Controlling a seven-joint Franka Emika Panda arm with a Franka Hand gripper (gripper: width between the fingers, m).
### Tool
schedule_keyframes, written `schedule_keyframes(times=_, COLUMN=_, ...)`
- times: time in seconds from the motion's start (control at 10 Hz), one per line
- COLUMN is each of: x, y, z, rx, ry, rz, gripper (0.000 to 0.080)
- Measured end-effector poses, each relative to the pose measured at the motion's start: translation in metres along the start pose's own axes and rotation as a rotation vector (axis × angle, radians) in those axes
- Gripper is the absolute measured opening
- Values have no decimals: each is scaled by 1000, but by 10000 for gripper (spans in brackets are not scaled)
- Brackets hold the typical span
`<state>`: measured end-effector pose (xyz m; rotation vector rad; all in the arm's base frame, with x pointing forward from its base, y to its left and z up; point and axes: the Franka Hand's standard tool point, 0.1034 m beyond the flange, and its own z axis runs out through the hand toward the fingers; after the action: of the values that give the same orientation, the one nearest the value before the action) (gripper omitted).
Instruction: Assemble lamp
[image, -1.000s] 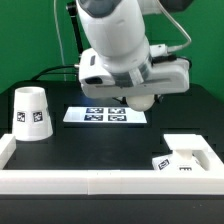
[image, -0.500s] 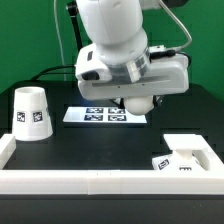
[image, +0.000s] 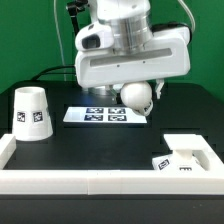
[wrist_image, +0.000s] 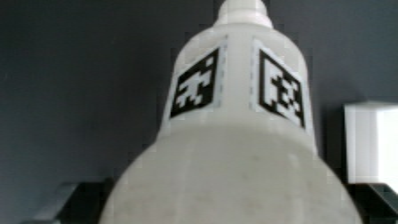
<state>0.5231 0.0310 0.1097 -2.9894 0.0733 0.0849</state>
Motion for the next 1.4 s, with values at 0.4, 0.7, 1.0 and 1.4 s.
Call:
schedule_keyframes(times=0.4, x=10, y=12, z=4, rx=-90, ry=296, rz=-83, gripper=577)
schedule_keyframes(times=0.7, x=28, y=4, z=-11, rx=-145, ry=376, rz=-269, gripper=577)
schedule_keyframes(times=1.0, x=38, y=-1, z=-18, rx=-144, ry=380, rz=-284, gripper=577)
schedule_keyframes(times=1.4, x=48, y=-6, z=-28, rx=-139, ry=379, rz=-294, gripper=577)
